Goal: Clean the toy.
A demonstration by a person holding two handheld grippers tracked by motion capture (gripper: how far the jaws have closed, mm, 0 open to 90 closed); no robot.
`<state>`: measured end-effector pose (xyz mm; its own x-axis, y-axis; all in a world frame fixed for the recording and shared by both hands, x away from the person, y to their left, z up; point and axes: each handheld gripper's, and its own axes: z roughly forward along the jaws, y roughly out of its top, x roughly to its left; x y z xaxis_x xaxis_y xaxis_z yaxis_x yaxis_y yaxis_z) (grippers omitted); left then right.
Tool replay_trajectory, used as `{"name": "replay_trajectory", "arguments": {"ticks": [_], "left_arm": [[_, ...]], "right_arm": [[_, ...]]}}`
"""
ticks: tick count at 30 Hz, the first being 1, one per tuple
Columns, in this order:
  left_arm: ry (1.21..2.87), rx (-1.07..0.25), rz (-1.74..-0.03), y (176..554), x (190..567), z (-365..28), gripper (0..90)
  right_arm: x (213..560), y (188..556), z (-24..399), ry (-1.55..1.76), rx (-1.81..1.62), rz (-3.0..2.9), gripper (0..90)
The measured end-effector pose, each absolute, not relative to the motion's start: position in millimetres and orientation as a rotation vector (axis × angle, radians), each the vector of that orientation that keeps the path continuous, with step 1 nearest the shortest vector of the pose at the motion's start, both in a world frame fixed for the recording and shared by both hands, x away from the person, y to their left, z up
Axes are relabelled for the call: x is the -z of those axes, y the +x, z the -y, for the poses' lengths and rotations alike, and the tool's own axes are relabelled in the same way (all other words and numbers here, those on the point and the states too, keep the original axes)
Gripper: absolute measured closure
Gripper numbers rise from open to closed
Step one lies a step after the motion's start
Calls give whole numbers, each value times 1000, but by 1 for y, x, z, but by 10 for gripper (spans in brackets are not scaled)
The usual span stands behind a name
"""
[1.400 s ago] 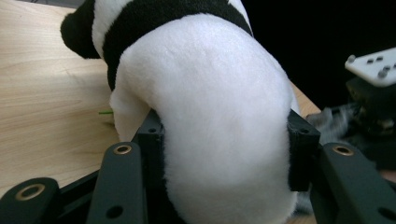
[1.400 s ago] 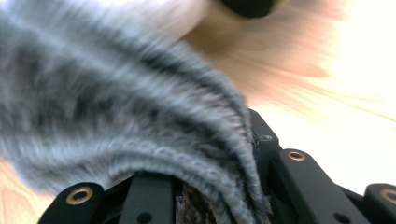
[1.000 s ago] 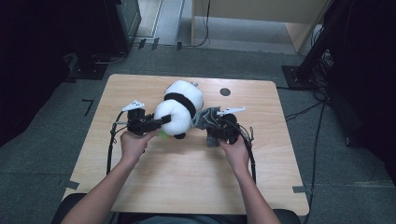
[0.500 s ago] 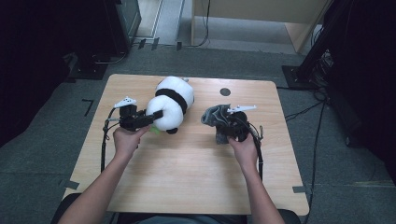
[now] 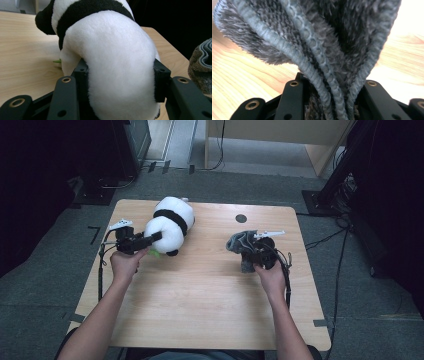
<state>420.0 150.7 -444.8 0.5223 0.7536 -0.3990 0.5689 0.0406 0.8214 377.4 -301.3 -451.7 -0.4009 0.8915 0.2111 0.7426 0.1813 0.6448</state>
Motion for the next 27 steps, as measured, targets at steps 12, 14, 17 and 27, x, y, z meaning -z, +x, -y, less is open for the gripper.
{"name": "replay_trajectory", "arguments": {"ticks": [12,14,17,27], "left_arm": [[1585,-245,-1203,434,449,-181,480],[1587,-245,-1218,436,452,-185,480],[1583,-227,-1227,439,456,-191,478],[1574,-217,-1254,445,465,-204,461]], "right_arm": [[462,375,348,1662,-996,-2179,678],[464,376,354,1684,-1001,-2164,677],[468,377,362,1716,-983,-2150,673],[481,380,371,1729,-946,-2140,662]]}}
